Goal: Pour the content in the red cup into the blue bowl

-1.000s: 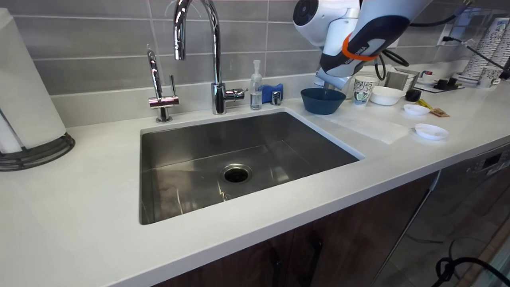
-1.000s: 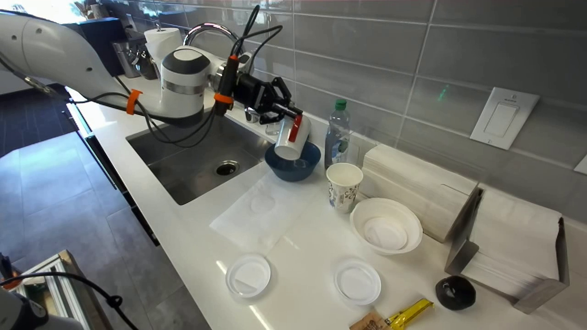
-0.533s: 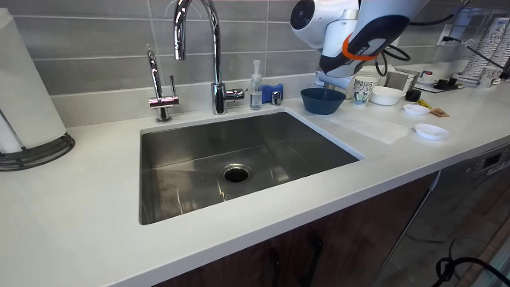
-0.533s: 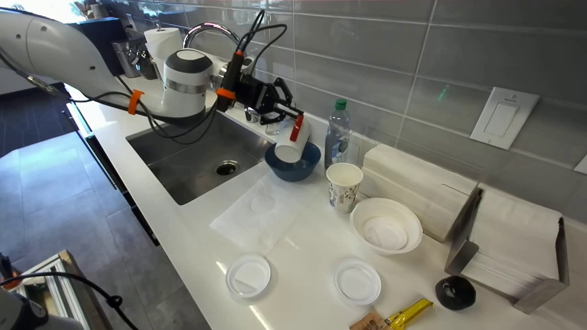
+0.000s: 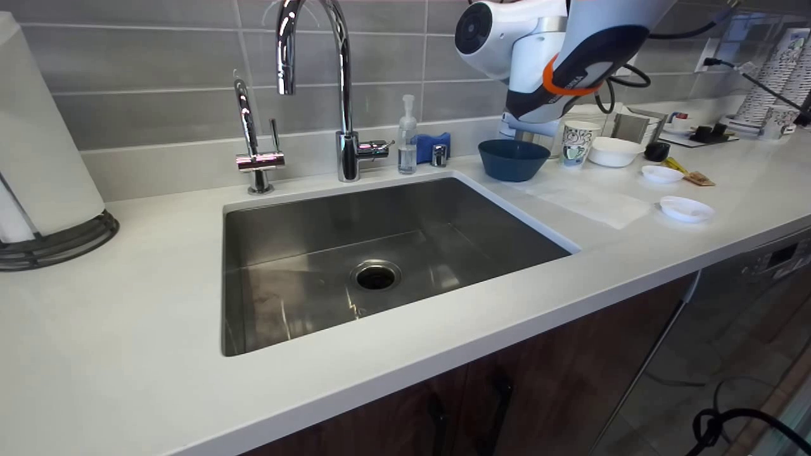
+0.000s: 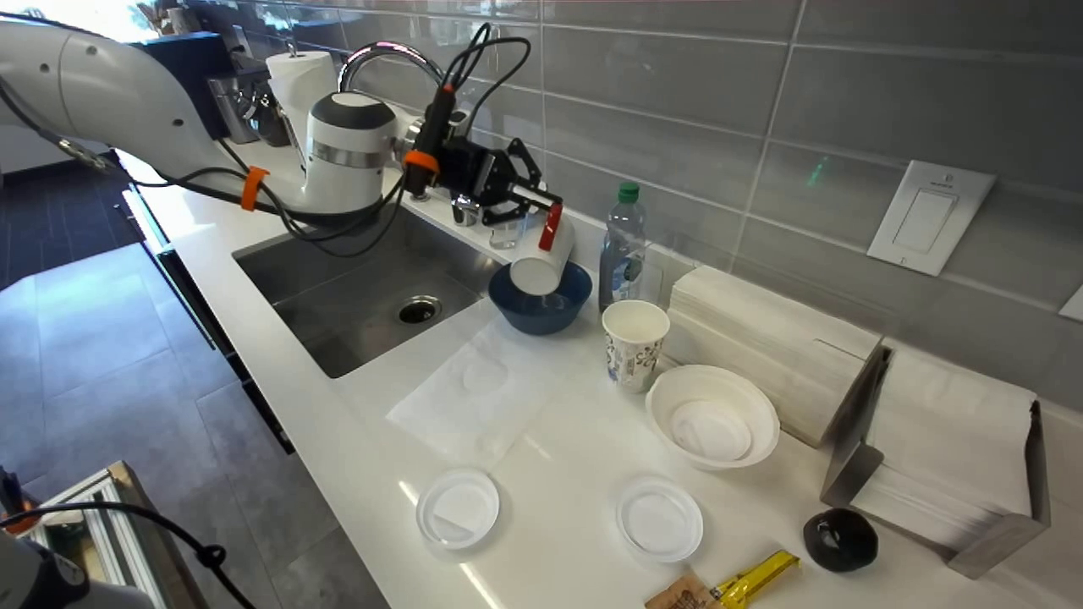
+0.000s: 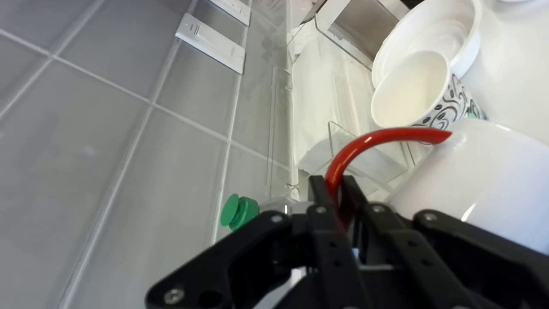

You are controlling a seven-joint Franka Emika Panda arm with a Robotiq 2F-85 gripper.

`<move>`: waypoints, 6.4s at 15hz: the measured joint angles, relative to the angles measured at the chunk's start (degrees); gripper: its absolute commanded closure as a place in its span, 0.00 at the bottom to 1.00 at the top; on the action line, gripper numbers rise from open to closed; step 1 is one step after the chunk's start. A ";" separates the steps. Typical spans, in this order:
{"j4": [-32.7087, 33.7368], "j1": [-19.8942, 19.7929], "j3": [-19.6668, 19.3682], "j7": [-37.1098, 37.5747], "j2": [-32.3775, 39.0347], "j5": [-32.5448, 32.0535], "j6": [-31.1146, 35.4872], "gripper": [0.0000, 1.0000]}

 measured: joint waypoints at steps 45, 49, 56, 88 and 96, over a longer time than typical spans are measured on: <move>4.19 -1.10 5.26 -8.41 -8.54 -24.77 -1.71 0.97; 4.28 -1.21 5.61 -8.31 -7.72 -24.56 -0.75 0.97; 4.28 -1.32 6.18 -7.37 -6.51 -24.20 -0.67 0.97; -29.15 31.50 -19.98 34.14 13.51 -17.92 7.55 0.97; -44.60 35.83 -31.25 47.78 3.21 -18.22 39.01 0.97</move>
